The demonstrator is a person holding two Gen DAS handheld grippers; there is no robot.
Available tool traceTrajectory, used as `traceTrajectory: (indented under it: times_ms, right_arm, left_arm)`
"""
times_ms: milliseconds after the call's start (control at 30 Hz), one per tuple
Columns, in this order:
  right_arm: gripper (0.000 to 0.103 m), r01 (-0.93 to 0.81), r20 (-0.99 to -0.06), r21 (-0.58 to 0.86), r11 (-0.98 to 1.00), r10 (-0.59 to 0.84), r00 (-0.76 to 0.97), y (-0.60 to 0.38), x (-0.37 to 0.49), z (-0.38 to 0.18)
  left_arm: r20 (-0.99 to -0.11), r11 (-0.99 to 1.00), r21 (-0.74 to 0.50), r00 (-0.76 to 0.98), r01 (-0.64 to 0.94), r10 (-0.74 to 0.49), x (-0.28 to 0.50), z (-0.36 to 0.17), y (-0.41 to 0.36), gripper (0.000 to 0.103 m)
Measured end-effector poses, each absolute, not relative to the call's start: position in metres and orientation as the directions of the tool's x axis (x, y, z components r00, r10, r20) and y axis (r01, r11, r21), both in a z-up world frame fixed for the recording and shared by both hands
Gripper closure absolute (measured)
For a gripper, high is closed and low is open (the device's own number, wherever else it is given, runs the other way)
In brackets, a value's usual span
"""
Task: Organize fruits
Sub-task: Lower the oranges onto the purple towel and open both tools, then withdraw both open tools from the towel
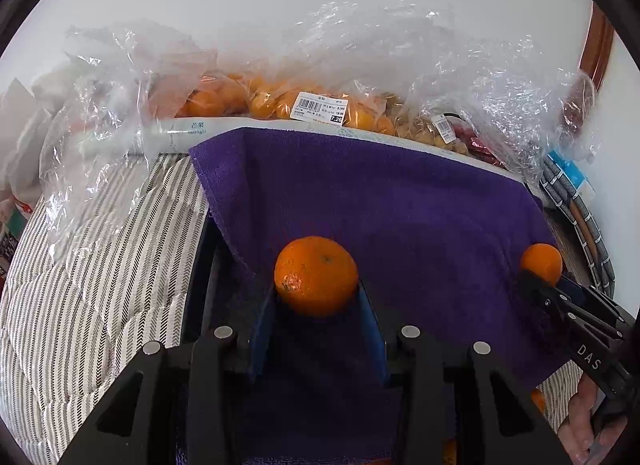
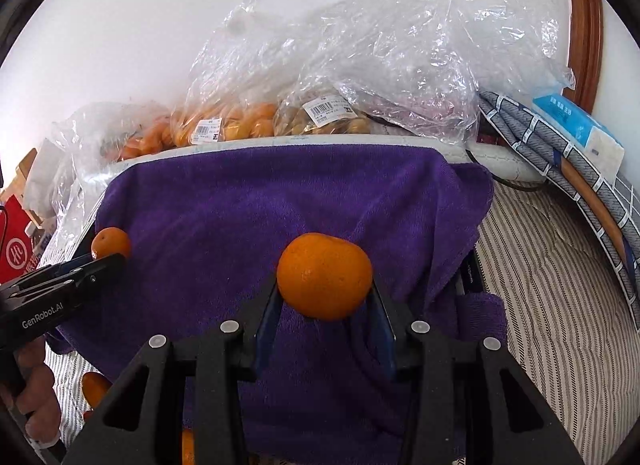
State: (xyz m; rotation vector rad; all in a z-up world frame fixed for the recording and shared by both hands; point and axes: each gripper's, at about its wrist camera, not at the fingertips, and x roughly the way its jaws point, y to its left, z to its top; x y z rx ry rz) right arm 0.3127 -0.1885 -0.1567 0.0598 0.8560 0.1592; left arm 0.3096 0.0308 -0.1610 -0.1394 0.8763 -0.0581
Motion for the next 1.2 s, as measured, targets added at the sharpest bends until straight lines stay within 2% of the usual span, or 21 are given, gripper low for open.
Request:
traceTrajectory:
  times_ms: [133, 200, 367, 500, 833, 1000, 1200]
  right_arm:
    - [0.058, -0.116, -0.744, 0.120, 0.986, 0.167, 0.647, -0.188, 0.312, -0.155]
    - [0.049, -0.113, -0.738, 0.111, 0.987, 0.158, 0.656, -0.188, 0.310, -0.153]
    - [0.040, -0.105, -0.720, 0.096, 0.990, 0.142, 0.679, -0.191, 0.305, -0.146]
    - [0.039, -0.097, -0.704, 0.083, 0.992, 0.127, 0.699, -0.192, 0.303, -0.145]
    - [0.039, -0.117, -0.671, 0.156, 0.981, 0.192, 0.716, -0.198, 0.293, -0.133]
    - [0.039, -0.082, -0.658, 0.109, 0.991, 0.134, 0.741, -0.200, 0.271, -0.111]
    - [0.039, -0.037, -0.676, 0.060, 0.998, 0.068, 0.734, -0.206, 0.236, -0.090]
  left_arm:
    - [-0.762, 0.991, -0.134, 0.639, -0.002, -0.102, 0.309, -0.161, 0.029, 0.064]
    - [-0.760, 0.991, -0.132, 0.642, -0.001, -0.101, 0.307, -0.161, 0.029, 0.064]
    - [-0.755, 0.989, -0.151, 0.646, -0.004, -0.113, 0.306, -0.159, 0.031, 0.064]
    - [-0.737, 0.988, -0.153, 0.666, -0.005, -0.111, 0.302, -0.154, 0.030, 0.054]
    - [-0.671, 0.991, -0.137, 0.736, -0.004, -0.090, 0.285, -0.131, 0.026, 0.052]
    - [-0.635, 0.992, -0.122, 0.767, 0.017, -0.091, 0.272, -0.116, 0.022, 0.052]
    - [-0.632, 0.992, -0.125, 0.769, 0.025, -0.099, 0.237, -0.105, 0.023, 0.052]
